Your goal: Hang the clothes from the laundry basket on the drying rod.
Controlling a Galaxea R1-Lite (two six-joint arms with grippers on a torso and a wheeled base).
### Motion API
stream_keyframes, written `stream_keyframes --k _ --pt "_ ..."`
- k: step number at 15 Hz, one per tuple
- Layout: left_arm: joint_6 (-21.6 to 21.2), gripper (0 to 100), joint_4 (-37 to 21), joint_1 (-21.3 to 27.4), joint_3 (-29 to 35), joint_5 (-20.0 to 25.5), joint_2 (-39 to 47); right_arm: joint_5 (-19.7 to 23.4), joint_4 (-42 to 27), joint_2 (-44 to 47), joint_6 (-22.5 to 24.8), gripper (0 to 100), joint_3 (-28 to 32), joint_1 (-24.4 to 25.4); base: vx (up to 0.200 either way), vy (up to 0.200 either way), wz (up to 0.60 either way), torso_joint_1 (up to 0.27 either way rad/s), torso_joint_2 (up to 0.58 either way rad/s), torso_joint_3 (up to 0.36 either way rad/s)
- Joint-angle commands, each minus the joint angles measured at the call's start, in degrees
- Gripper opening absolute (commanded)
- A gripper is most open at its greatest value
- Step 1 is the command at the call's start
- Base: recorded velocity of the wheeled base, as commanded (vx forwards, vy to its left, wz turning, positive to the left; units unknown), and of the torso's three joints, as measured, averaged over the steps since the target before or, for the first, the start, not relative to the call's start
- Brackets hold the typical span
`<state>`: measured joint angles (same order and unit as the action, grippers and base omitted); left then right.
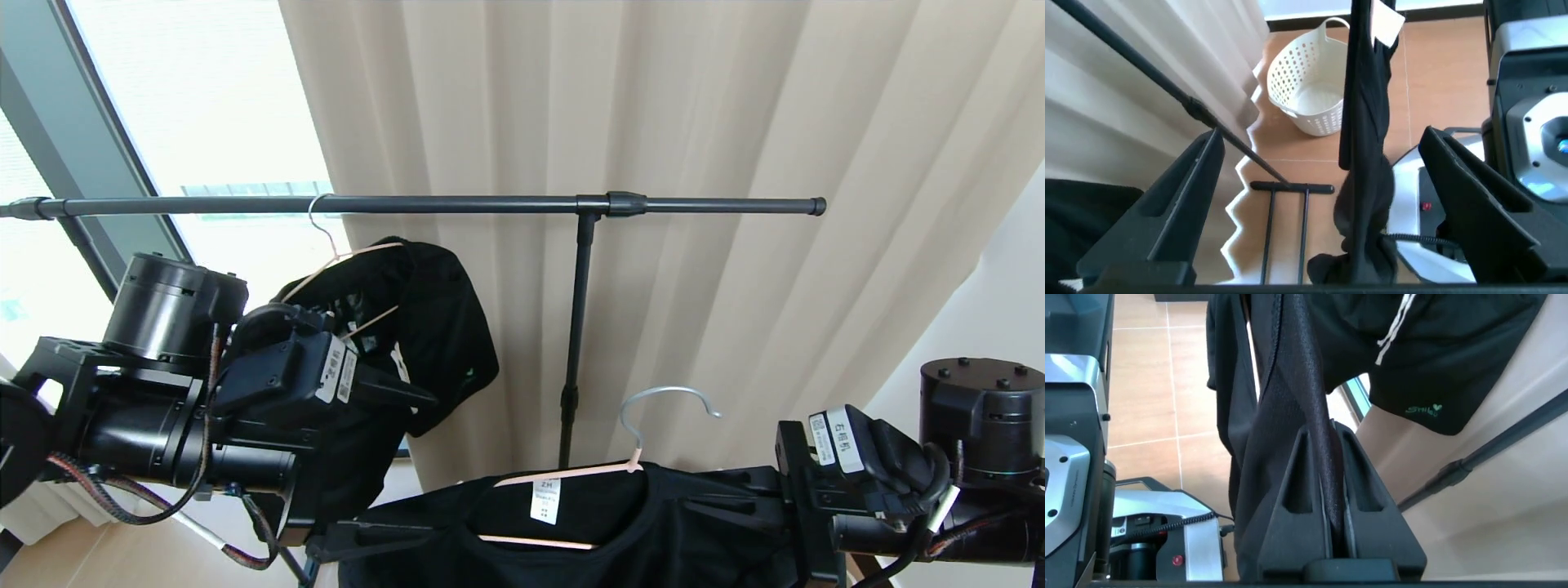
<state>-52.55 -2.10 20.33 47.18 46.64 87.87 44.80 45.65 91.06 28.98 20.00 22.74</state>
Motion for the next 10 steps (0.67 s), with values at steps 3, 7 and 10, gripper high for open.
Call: stream_keyframes --k 3,7,10 --pt "-0.2 100 0.0 2.9 2.4 -0.1 5.9 -0.1 0.0 0.2 0.0 0 0.2 0.0 0.0 0.0 0.0 0.0 0.0 0.0" --pt "0.2 100 0.0 5.5 3.8 -0.4 8.1 -0.1 0.0 0.0 0.0 0 0.2 0.0 0.0 0.0 0.0 0.0 0.0 0.0" --pt "0.3 100 0.1 6.9 4.8 -3.0 10.0 -0.1 0.2 -0.2 0.0 0 0.1 0.1 0.0 0.0 0.0 0.0 0.0 0.0"
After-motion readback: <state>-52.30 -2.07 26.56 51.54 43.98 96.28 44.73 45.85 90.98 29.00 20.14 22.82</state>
